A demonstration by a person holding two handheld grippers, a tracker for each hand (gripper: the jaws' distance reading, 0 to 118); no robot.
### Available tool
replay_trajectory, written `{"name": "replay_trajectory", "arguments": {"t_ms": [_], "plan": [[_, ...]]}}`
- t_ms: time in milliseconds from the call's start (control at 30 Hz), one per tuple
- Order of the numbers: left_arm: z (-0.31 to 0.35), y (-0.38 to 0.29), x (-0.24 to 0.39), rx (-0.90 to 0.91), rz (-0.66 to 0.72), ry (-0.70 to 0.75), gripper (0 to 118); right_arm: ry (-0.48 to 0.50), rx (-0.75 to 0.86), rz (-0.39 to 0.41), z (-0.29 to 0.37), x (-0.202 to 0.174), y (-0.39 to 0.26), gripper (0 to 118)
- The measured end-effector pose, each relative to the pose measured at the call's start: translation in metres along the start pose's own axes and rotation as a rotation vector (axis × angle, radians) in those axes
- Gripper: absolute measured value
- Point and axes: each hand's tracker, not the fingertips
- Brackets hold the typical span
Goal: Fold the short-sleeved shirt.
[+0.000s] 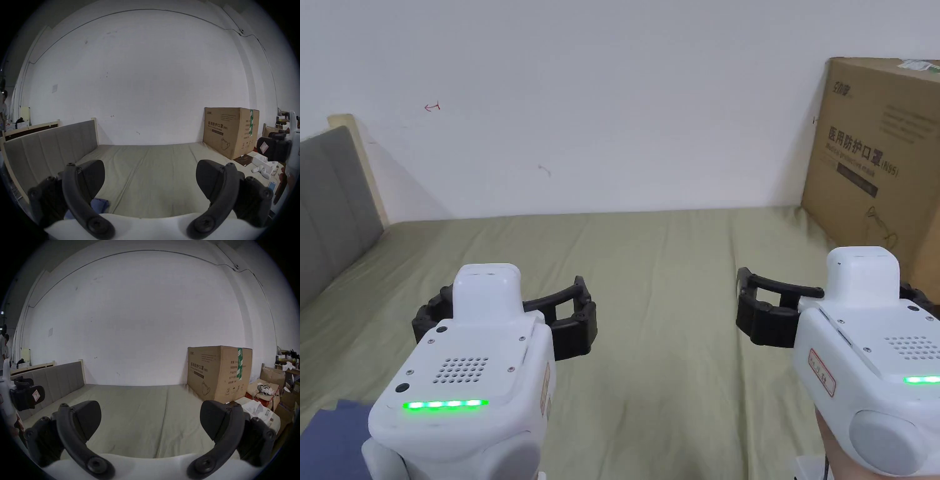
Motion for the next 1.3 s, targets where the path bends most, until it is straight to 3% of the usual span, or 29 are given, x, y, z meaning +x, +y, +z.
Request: {"name": "replay_trajectory", "arguments": {"t_ms": [567,1300], "plan": [[-0.001,-0.001,-0.011,-0.024,0.095,-0.073,114,0.012,-0.022,0.014,-0.002,-0.007,-0.004,118],[-0.014,-0.002,-0.008,-0.141,0.13,-0.021,113,0.023,-0.036,0.016,-0.002,-0.009,-0.007,118]]}}
